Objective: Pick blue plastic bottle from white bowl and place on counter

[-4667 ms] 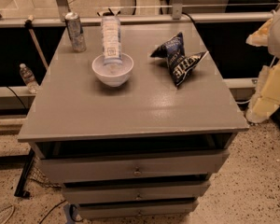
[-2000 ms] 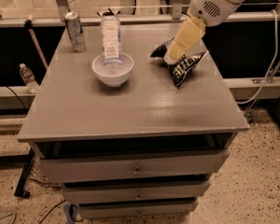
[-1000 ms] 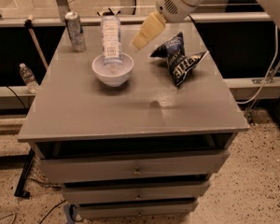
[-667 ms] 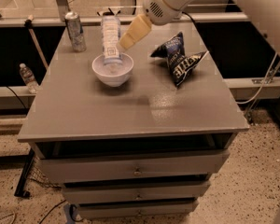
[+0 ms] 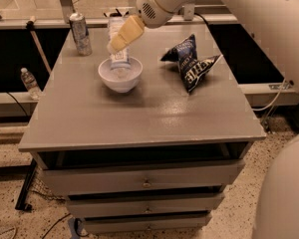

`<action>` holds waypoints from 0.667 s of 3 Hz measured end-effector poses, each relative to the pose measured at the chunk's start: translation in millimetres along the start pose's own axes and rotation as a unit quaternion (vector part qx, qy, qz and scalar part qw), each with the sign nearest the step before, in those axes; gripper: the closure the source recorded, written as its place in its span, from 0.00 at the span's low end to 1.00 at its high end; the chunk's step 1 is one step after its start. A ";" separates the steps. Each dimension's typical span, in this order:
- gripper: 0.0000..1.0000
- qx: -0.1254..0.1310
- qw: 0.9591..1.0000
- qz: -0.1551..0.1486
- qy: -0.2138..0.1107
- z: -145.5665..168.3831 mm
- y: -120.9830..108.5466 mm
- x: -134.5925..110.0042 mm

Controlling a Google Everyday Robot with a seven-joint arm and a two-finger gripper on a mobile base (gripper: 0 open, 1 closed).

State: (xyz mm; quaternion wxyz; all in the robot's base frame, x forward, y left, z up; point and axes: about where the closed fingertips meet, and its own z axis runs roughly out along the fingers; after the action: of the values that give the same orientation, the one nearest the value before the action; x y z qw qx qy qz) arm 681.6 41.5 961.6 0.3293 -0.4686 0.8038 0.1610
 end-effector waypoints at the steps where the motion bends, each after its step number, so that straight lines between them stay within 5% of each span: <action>1: 0.00 -0.011 1.000 0.011 -0.002 11.3 2.9 -10.5; 2: 0.00 -0.009 1.000 0.024 0.003 21.8 2.6 -16.4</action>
Offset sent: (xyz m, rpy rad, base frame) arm 0.0203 0.0313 -0.0058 0.0198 0.0550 -0.0595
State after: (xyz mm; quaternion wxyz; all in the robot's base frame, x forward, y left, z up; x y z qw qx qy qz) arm 693.3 65.8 956.7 0.3190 -0.4528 0.8140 0.1748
